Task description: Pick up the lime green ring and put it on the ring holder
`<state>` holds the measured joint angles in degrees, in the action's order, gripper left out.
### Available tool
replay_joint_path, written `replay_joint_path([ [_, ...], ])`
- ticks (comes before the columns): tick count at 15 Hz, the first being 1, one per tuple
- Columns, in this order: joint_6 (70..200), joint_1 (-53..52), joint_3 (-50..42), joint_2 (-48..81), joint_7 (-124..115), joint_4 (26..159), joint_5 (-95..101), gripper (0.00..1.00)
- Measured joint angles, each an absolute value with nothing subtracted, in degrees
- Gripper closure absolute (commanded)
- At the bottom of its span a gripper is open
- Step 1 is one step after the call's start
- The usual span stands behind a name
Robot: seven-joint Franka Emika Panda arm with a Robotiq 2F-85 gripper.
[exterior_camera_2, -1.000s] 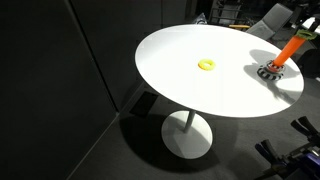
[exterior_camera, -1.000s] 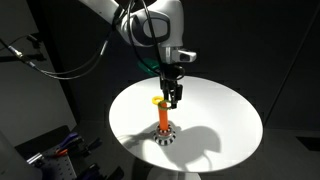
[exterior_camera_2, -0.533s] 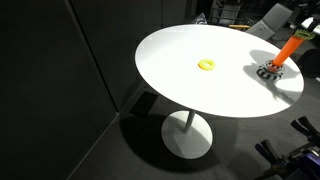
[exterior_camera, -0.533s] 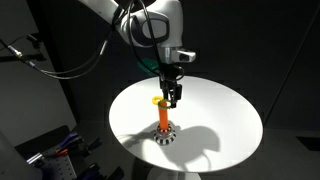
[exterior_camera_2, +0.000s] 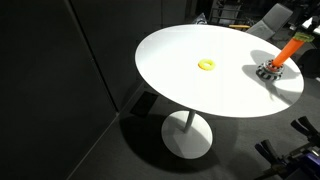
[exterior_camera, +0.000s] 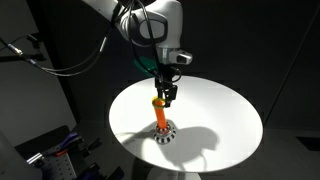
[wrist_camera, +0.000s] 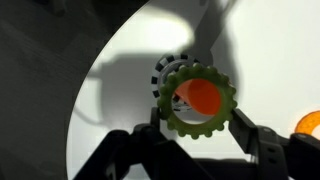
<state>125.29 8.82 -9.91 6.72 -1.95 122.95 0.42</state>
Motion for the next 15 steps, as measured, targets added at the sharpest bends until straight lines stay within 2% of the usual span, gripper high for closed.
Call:
replay_joint_path([
  [11, 122.48, 8.79, -9.87, 6.48, -1.28, 124.09, 0.74, 0.55],
  [12, 123.68, 8.79, -9.87, 6.37, -1.29, 124.42, 0.92, 0.27],
  [13, 124.98, 8.79, -9.87, 6.23, -1.3, 124.81, 1.22, 0.07],
  [15, 126.9, 8.79, -9.87, 5.87, -1.38, 125.46, 1.9, 0.06],
])
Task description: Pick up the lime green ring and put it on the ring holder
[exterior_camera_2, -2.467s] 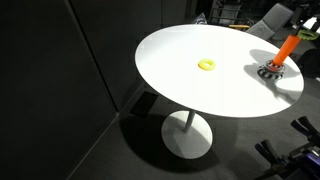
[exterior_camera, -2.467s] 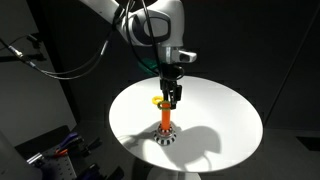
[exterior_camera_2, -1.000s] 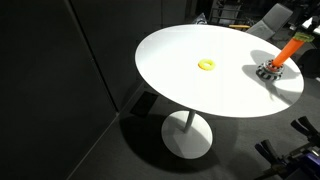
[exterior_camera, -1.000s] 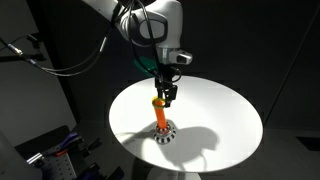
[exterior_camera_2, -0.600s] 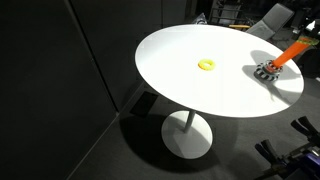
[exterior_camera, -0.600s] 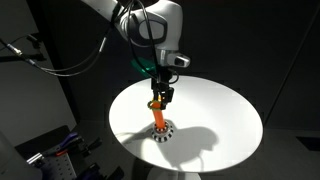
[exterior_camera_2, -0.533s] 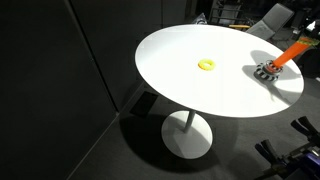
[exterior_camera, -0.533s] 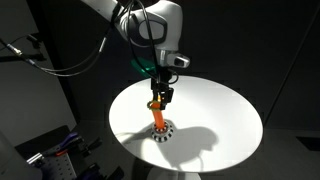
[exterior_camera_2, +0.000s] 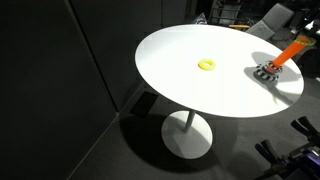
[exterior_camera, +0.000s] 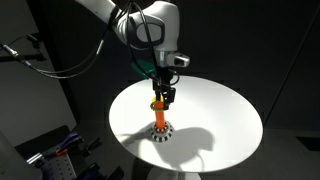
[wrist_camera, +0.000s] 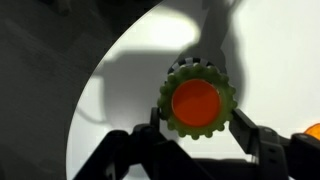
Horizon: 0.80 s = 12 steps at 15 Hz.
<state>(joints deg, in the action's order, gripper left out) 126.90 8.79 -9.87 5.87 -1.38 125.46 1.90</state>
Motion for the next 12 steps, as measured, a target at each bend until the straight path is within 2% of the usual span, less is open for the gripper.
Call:
replay_joint_path([
  [1, 127.38, 8.79, -9.87, 5.64, -1.4, 125.74, 2.12, 0.0],
  [6, 127.47, 8.67, -9.87, 4.53, -1.41, 126.34, 2.34, 0.0],
  [12, 120.58, 8.08, -9.11, 2.99, -1.4, 126.31, 3.44, 0.0],
])
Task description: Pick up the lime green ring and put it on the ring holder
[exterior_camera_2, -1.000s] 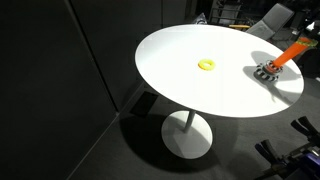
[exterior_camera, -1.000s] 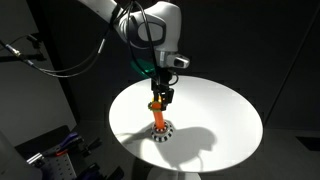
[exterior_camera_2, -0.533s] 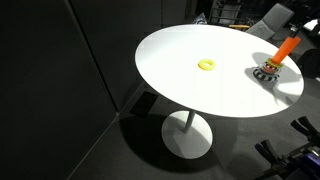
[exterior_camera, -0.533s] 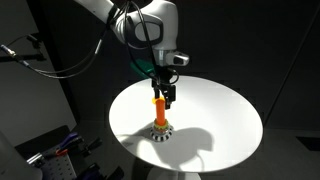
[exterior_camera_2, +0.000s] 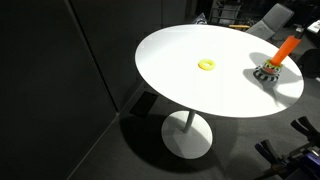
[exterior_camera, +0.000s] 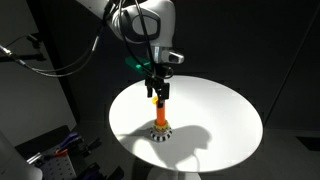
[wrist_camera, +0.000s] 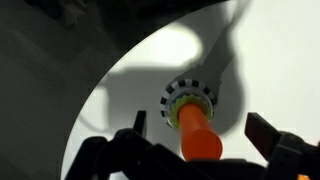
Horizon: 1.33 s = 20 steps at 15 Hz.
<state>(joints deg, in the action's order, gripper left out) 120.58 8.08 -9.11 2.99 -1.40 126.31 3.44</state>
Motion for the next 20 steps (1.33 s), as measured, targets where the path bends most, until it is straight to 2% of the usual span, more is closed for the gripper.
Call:
replay_joint_path([
  [10, 117.66, 4.27, -4.93, -2.41, -2.1, 127.68, 3.77, 0.0],
  [20, 112.36, 0.72, -0.28, -13.19, -2.15, 133.27, 3.77, 0.0],
])
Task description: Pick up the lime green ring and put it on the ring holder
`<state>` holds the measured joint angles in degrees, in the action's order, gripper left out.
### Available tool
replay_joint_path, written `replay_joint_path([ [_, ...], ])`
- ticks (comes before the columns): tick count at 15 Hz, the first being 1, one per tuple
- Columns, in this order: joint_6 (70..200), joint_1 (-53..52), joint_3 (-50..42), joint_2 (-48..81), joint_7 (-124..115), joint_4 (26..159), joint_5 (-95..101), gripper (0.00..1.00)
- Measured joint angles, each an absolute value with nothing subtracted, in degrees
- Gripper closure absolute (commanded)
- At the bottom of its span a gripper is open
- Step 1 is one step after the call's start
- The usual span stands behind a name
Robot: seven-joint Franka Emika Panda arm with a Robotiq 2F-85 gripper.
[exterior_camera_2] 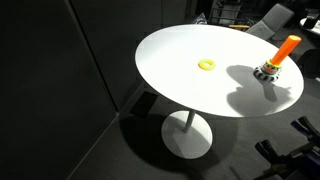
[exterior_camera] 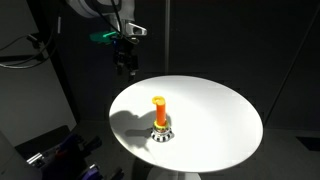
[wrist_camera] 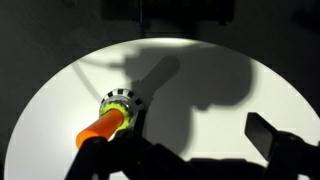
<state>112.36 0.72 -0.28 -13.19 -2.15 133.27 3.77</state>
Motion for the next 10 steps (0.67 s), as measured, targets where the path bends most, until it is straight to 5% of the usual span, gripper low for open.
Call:
replay_joint_path([
  [10, 109.9, 0.66, 0.53, -19.75, -2.14, 135.6, 3.77, 0.0],
])
